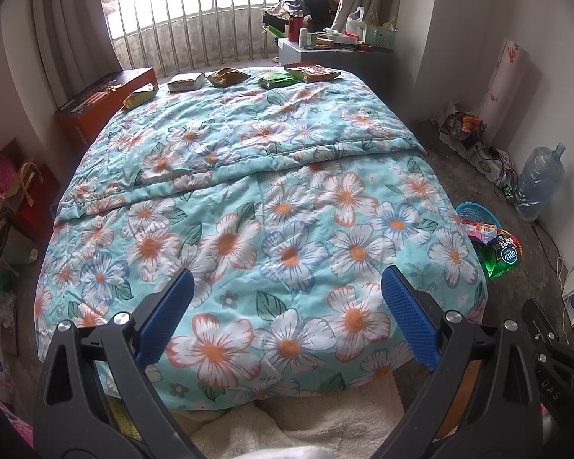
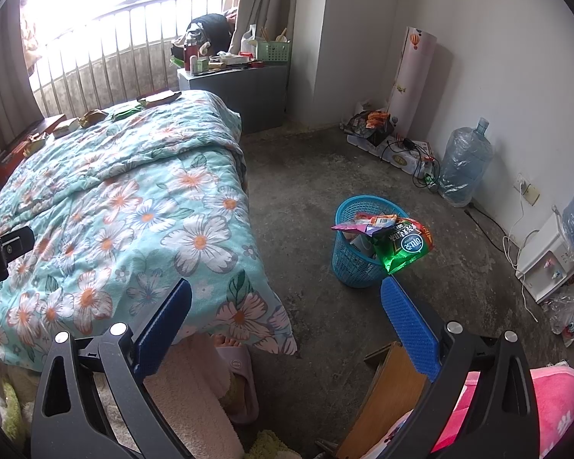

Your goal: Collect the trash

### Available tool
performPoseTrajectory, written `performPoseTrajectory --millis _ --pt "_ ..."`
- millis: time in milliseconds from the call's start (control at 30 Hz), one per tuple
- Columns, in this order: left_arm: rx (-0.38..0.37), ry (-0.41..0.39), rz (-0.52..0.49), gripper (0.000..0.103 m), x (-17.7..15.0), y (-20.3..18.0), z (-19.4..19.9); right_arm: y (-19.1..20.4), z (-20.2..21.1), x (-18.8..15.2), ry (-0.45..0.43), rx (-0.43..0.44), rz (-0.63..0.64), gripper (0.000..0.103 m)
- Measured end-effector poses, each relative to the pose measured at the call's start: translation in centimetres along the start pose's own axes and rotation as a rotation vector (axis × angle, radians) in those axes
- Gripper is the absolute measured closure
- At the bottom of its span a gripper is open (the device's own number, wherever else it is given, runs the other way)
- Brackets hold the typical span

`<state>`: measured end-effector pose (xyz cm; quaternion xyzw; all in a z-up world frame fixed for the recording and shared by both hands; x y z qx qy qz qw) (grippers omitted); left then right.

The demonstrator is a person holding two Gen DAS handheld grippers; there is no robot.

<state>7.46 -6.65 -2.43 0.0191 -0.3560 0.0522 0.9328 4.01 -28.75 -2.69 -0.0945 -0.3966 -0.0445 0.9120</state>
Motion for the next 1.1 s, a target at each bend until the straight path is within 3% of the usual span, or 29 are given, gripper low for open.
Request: performPoseTrajectory --millis 1100 --pt "-0.001 -0.006 0.001 0.009 -0.17 0.43 0.26 0.04 0.04 0.1 -0.002 0.0 -0.002 0.007"
Point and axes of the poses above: each gripper's, at about its wrist camera, not at the fingertips, and z roughly against the way its jaws point, y to its left, x to its top, the point moved 4 cm from there along -z, roughly the way its jaws point, and after that the axes turned 4 degrees about -y, right-handed, at the moved point
